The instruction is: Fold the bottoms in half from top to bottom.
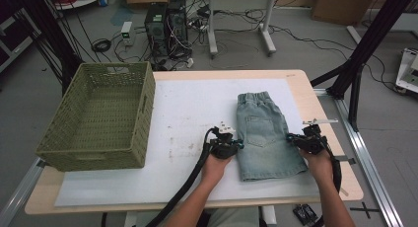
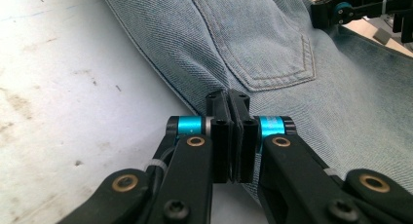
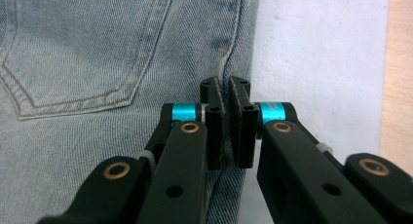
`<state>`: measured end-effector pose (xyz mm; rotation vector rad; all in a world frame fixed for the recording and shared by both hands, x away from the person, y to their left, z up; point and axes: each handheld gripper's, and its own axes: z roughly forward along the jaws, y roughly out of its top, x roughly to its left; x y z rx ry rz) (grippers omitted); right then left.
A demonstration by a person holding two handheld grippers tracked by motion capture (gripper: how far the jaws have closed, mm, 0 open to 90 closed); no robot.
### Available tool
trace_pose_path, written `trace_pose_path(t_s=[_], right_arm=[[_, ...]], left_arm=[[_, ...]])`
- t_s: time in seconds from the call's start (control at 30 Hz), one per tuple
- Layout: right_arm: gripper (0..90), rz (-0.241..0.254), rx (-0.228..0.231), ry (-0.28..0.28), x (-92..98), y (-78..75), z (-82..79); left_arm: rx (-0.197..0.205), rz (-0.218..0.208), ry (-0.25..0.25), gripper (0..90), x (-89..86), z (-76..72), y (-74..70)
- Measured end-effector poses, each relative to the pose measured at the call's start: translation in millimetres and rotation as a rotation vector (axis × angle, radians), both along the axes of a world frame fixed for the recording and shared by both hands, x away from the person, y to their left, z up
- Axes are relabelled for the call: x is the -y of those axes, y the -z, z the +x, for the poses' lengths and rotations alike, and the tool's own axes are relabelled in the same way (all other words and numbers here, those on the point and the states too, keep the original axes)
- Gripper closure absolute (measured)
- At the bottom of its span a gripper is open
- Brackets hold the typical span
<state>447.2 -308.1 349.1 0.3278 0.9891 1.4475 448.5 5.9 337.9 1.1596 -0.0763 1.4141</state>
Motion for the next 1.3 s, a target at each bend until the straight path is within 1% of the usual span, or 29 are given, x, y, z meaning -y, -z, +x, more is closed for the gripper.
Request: trace_pose_path(t_s=[0.07,0.17,0.4,0.57,0.63,0.73,0.87,0.93,1.0,1.03,1.07,1.13,1.17,1.23,1.27,1.3], right_arm=[[87.3,-0.009,-0.003,-0.003,-1.9,1.6,-0.5],[87.3,-0.033,0.002,-0.008,-9.2,5.2,-1.1],[87.3,-0.092,0.026,0.0,-40.7,13.5,-1.5],[87.2,-0.142,0.035,-0.006,-63.4,21.2,-1.8],[87.2,-0.152,0.035,-0.01,-71.7,23.4,-2.3],[87.3,-0.177,0.036,-0.017,-82.6,28.2,-3.1],[87.3,-0.208,0.039,-0.029,-90.2,33.4,-3.8],[87.3,-0.212,0.042,-0.025,-92.3,33.2,-3.3],[87.2,-0.207,0.034,-0.027,-92.7,32.7,-2.5],[87.2,-0.21,0.038,-0.028,-91.9,32.7,-2.2],[87.0,-0.211,0.036,-0.032,-91.0,33.0,-2.3],[85.1,-0.209,0.042,-0.04,-89.1,33.5,-3.1],[82.7,-0.21,0.047,-0.047,-88.0,33.2,-4.1],[78.2,-0.203,0.059,-0.063,-84.5,31.9,-6.4],[74.9,-0.192,0.065,-0.073,-83.1,31.2,-7.8],[70.3,-0.179,0.068,-0.081,-81.1,29.6,-9.0]], left_arm=[[0.002,0.004,-0.003,88.0,-5.1,-1.1,0.8],[0.005,0.0,0.002,88.0,-17.5,-2.0,2.5],[0.019,-0.016,-0.009,88.0,-50.4,-4.3,10.5],[0.022,-0.021,-0.001,87.9,-78.4,-3.7,22.2],[0.022,-0.026,0.002,88.0,-87.0,-3.8,27.1],[0.028,-0.022,-0.007,88.0,-98.3,-5.5,34.5],[0.027,-0.021,-0.008,88.0,-108.1,-7.6,40.6],[0.036,-0.019,-0.014,87.9,-108.2,-7.8,41.5],[0.043,-0.022,-0.016,87.4,-106.5,-7.7,41.3],[0.046,-0.022,-0.016,85.5,-106.1,-7.5,40.5],[0.056,-0.027,-0.018,80.3,-106.0,-7.6,39.1],[0.078,-0.042,0.0,69.3,-107.8,-10.1,34.2],[0.093,-0.051,0.007,63.5,-108.8,-12.3,31.2],[0.121,-0.061,0.026,54.7,-109.9,-17.1,24.6],[0.132,-0.068,0.033,49.4,-110.2,-18.6,20.5],[0.132,-0.073,0.033,44.8,-110.5,-19.7,15.2]])
